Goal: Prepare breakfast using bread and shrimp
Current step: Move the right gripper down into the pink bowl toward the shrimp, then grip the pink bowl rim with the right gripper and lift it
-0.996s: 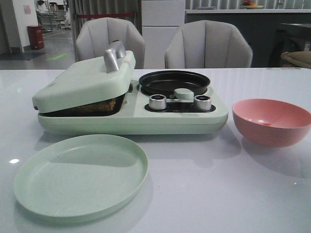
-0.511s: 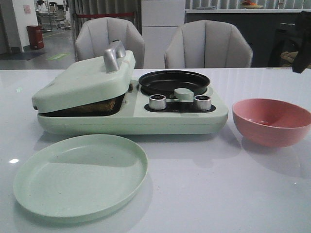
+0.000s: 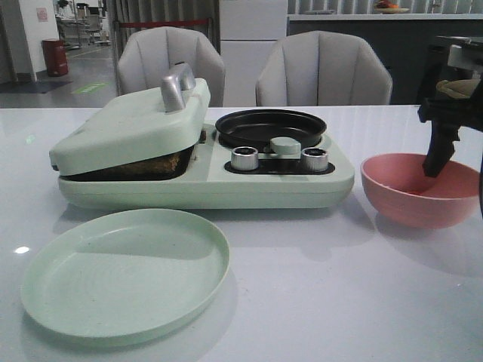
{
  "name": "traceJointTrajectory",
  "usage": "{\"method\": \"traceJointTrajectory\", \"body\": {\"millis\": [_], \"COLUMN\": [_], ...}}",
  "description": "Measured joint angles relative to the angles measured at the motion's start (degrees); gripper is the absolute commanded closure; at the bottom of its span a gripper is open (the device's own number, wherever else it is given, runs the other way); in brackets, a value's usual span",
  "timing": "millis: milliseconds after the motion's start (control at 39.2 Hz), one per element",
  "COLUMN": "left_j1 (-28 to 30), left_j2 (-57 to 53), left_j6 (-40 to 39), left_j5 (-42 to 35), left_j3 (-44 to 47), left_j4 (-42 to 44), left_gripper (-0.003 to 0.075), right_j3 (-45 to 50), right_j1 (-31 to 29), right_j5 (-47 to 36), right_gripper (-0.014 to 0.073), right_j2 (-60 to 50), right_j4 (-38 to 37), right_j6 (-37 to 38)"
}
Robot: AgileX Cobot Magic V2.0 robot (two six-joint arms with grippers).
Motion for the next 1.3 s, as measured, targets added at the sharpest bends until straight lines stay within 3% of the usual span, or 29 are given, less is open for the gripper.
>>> {"method": "traceJointTrajectory", "body": {"millis": [204,281,664,996,1302], "left_j1": [0.0,0.0,0.0,0.0,0.0], "left_j2": [0.0,0.0,0.0,0.0,0.0], "left_j6": [0.0,0.0,0.0,0.0,0.0], "left_j5": [0.0,0.0,0.0,0.0,0.0], "left_j3": [0.0,0.0,0.0,0.0,0.0], "left_j4": [0.0,0.0,0.0,0.0,0.0], "left_gripper": [0.0606,0.0606,0.0606,0.0606,0.0606], "right_j3": [-2.9,-3.4,-7.9,-20.2,-22.9], "right_j1": [0.0,0.0,-0.1,2.2,11.5], "right_j5": [0.6,0.9,1.8,5.6,-5.5], "right_gripper": [0.0471,0.0435,0.0442,0.0442,0.0442], "right_j2": [3.9,4.0,4.0,4.1,4.3], "right_j4": [-0.2,-0.4,-2.2,-2.8,-2.8], "right_j6": [0.0,-0.1,-0.1,-0.7,-2.6]}}
